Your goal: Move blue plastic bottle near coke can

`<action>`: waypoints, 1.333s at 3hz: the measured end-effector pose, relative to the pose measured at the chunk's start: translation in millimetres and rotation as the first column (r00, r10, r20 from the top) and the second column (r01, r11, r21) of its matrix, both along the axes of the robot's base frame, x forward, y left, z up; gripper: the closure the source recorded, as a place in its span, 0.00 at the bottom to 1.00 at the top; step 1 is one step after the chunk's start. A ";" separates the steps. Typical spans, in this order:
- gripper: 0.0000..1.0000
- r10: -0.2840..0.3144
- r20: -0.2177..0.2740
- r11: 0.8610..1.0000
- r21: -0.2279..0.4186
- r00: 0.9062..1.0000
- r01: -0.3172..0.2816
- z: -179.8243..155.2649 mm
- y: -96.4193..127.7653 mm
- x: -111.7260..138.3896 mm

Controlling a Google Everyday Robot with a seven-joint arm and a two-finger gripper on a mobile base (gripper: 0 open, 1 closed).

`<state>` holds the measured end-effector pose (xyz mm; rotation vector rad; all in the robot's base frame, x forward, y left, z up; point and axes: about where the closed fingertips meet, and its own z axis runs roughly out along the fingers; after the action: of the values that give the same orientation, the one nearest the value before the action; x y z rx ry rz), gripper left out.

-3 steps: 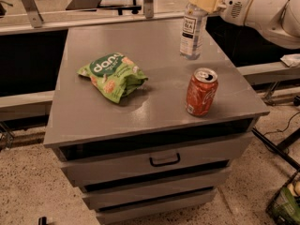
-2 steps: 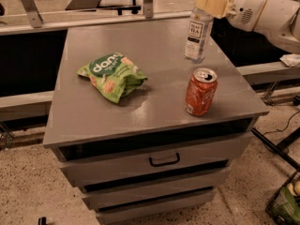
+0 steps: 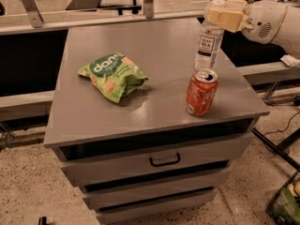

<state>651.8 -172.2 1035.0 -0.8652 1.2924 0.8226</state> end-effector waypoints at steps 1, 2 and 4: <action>1.00 0.040 -0.018 0.999 0.037 0.999 -0.039 -13.5 -0.8 -14.7; 1.00 0.080 -0.027 0.995 0.066 0.996 -0.078 -21.0 3.2 -22.7; 0.61 0.140 -0.055 0.990 0.017 0.989 -0.139 -31.7 16.5 -37.5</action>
Offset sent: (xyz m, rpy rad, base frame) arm -0.0322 0.0009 -0.0312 0.1005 0.0425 0.1155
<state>614.3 -155.7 1003.3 -0.9361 1.2846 0.9701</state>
